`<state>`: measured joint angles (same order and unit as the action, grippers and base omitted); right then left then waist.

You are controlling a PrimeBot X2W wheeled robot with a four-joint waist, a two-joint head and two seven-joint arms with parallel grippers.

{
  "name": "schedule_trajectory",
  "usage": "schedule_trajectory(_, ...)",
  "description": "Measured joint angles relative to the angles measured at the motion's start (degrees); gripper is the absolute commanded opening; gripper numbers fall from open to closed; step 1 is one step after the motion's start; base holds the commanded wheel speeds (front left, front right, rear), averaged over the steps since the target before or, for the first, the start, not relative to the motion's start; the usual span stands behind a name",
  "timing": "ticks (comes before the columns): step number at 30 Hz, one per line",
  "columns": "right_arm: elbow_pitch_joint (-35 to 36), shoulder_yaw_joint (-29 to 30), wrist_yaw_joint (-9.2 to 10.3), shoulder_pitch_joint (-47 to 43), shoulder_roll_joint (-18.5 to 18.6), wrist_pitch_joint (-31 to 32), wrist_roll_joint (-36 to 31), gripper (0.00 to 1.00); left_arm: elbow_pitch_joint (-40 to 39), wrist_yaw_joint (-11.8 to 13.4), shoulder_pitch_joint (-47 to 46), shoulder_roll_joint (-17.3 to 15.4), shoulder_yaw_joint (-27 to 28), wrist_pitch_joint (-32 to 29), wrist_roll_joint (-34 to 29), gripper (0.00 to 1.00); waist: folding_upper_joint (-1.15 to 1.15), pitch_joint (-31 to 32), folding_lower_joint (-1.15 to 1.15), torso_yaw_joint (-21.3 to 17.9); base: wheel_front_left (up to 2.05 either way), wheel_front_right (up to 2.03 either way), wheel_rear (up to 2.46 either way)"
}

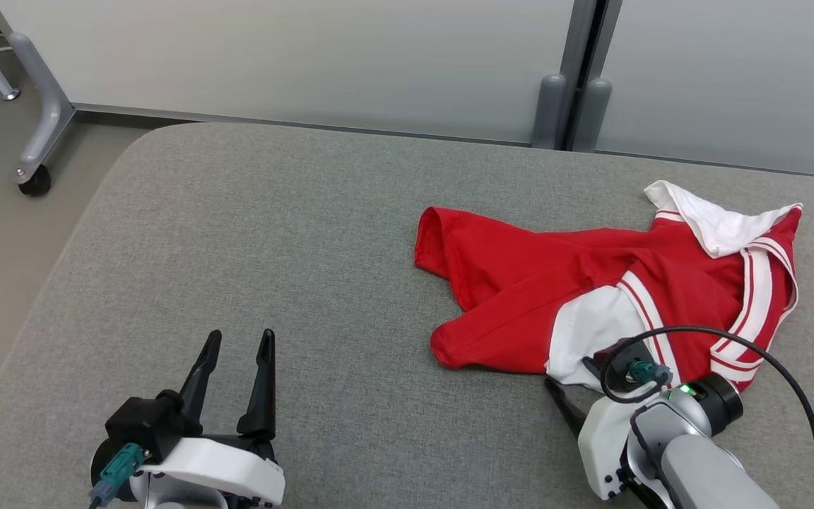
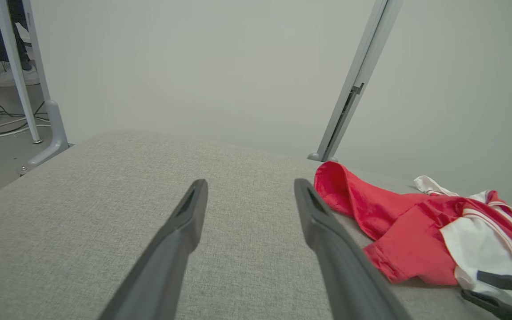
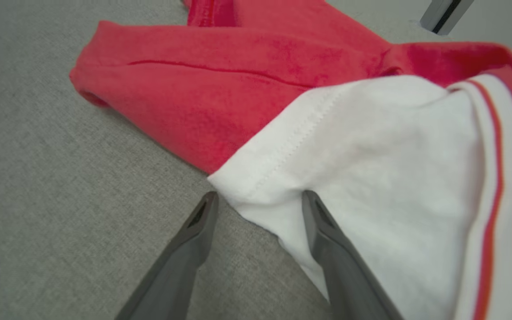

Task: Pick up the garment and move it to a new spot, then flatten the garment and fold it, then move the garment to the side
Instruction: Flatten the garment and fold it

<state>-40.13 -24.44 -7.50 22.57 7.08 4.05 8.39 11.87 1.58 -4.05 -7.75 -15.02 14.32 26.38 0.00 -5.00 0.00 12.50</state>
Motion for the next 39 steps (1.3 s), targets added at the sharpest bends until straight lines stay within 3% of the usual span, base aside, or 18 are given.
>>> schedule_trajectory(1,-0.1,0.1,0.0,0.1,-0.3,-0.1,-0.2,0.18,0.1,0.0,0.0,0.0,0.1,0.1,0.0,1.0,0.0,0.0,0.0,0.0,0.0,0.0,0.0)
schedule_trajectory(2,-0.1,0.4,0.0,0.2,-0.4,-0.5,-0.6,0.0,0.1,0.0,0.0,0.0,0.1,0.1,0.1,1.0,0.0,0.0,0.0,0.0,0.0,0.0,0.0)
schedule_trajectory(11,3.1,3.3,0.0,-0.8,-1.0,-3.6,-2.1,0.0,0.1,0.3,0.1,-0.4,0.5,0.3,0.1,1.0,0.0,0.7,0.0,-2.7,0.0,0.0,0.0)
schedule_trajectory(18,16.7,4.7,0.0,-5.9,0.4,-2.7,-0.6,0.0,-0.2,0.8,0.9,-1.1,1.1,0.3,0.3,1.0,0.0,1.3,0.0,-7.3,0.0,0.0,0.0)
schedule_trajectory(23,31.4,6.9,0.0,-13.5,4.7,4.3,1.9,0.0,-0.9,1.3,1.5,-2.5,1.8,0.0,0.5,1.0,0.0,1.4,0.0,-11.2,0.0,0.0,0.0)
schedule_trajectory(29,46.3,8.6,0.0,-22.9,12.4,15.5,6.4,0.0,-2.9,2.0,1.6,-4.4,2.3,-1.3,0.3,1.0,0.0,0.3,0.0,-15.9,0.0,0.0,0.0)
schedule_trajectory(33,49.4,12.4,0.0,-26.8,16.9,20.5,7.5,0.0,-4.1,2.2,1.6,-5.1,2.2,-2.3,0.1,1.0,0.0,-1.1,0.0,-18.2,0.0,0.0,0.0)
schedule_trajectory(39,49.8,15.9,0.0,-29.8,19.6,25.7,10.8,0.0,-4.7,2.2,1.5,-5.4,1.6,-3.2,0.0,1.0,0.0,-2.6,0.0,-19.4,0.0,0.0,0.0)
